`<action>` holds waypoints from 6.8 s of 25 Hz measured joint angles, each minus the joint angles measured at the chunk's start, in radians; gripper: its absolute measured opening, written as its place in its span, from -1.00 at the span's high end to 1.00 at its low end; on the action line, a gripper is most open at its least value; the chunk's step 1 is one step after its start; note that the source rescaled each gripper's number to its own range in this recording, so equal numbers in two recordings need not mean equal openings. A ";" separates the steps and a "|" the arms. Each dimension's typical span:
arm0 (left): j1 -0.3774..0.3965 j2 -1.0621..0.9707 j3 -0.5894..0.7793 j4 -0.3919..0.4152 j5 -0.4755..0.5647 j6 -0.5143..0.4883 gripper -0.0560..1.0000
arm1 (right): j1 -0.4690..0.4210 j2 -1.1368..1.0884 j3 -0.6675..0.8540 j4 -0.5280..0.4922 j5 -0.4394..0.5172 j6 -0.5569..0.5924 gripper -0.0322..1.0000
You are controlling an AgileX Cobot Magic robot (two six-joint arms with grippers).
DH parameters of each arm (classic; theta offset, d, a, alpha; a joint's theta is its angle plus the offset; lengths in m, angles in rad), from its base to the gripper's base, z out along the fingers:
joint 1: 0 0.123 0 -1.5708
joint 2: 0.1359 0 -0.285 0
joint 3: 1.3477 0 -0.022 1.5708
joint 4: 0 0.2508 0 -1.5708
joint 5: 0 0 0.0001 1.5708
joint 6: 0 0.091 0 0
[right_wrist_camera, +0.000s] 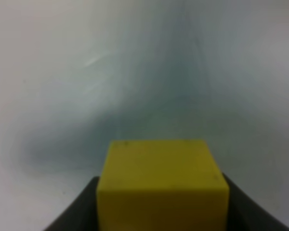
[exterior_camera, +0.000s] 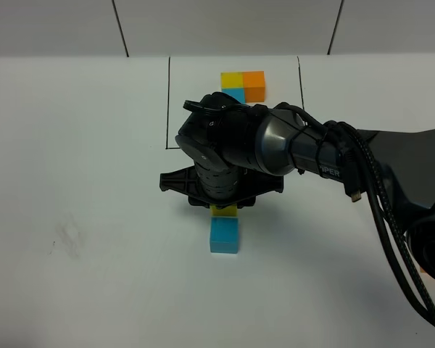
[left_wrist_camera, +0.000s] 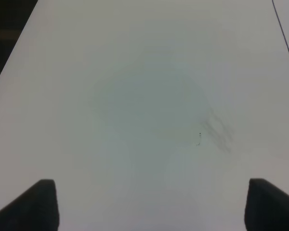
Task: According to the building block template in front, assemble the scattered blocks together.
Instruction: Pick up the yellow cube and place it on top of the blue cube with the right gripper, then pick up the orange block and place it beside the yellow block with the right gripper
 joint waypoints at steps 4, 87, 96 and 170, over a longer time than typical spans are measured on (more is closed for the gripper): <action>0.000 0.000 0.000 0.000 0.000 0.000 -0.35 | 0.000 0.014 0.000 0.000 0.002 0.012 0.86; 0.000 0.000 0.000 0.001 0.000 0.000 -0.35 | 0.000 -0.097 -0.002 -0.330 -0.004 -0.004 -0.65; 0.000 0.000 0.000 0.001 0.000 0.000 -0.35 | -0.157 -0.436 -0.002 -0.619 0.175 -0.108 -0.69; 0.000 0.000 0.000 0.003 -0.001 0.000 -0.35 | -0.771 -0.641 0.984 0.129 -0.405 -0.830 -0.50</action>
